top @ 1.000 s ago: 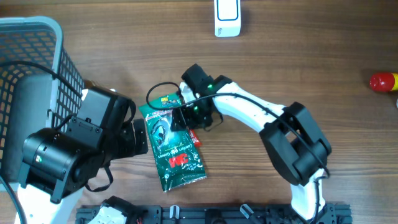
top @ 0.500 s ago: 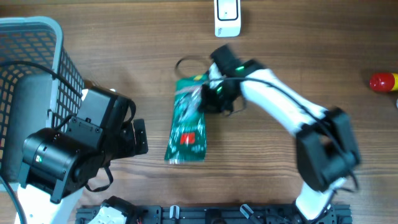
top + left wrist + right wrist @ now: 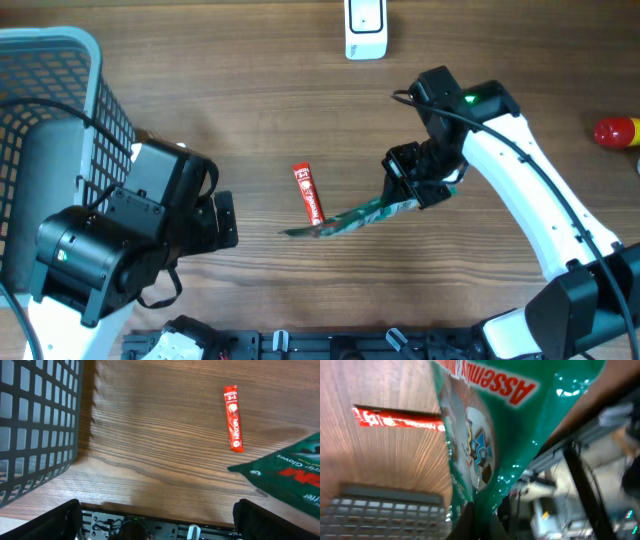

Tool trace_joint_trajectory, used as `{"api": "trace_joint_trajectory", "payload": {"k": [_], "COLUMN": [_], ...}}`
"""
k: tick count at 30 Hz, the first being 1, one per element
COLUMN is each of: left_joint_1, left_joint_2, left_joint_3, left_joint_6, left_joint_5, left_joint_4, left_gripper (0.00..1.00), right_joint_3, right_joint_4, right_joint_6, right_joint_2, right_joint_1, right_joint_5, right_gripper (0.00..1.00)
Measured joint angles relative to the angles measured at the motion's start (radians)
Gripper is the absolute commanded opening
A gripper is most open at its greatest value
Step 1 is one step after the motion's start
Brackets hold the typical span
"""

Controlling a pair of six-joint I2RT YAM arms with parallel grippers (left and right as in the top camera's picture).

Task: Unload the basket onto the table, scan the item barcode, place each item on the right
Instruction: 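Lift the glove pack and turn it over with the right gripper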

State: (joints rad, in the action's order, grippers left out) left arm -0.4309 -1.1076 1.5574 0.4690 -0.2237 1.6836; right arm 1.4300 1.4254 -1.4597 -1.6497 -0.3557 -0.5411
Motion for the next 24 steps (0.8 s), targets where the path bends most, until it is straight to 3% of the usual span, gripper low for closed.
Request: {"api": "trace_joint_trajectory", "payload": {"k": [12, 24], "left_joint_1": [0.000, 0.000], "left_joint_2": [0.000, 0.000], "left_joint_3": [0.000, 0.000], "left_joint_6": [0.000, 0.000], "left_joint_5": [0.000, 0.000], "left_joint_4": [0.000, 0.000], "left_gripper": [1.00, 1.00], "right_joint_3": [0.000, 0.000], "right_joint_4": [0.138, 0.176], "right_joint_6": [-0.270, -0.304], "right_joint_2": [0.000, 0.000], "right_joint_1": [0.018, 0.049], "right_joint_5": [-0.166, -0.199], "right_gripper": [0.04, 0.04]}}
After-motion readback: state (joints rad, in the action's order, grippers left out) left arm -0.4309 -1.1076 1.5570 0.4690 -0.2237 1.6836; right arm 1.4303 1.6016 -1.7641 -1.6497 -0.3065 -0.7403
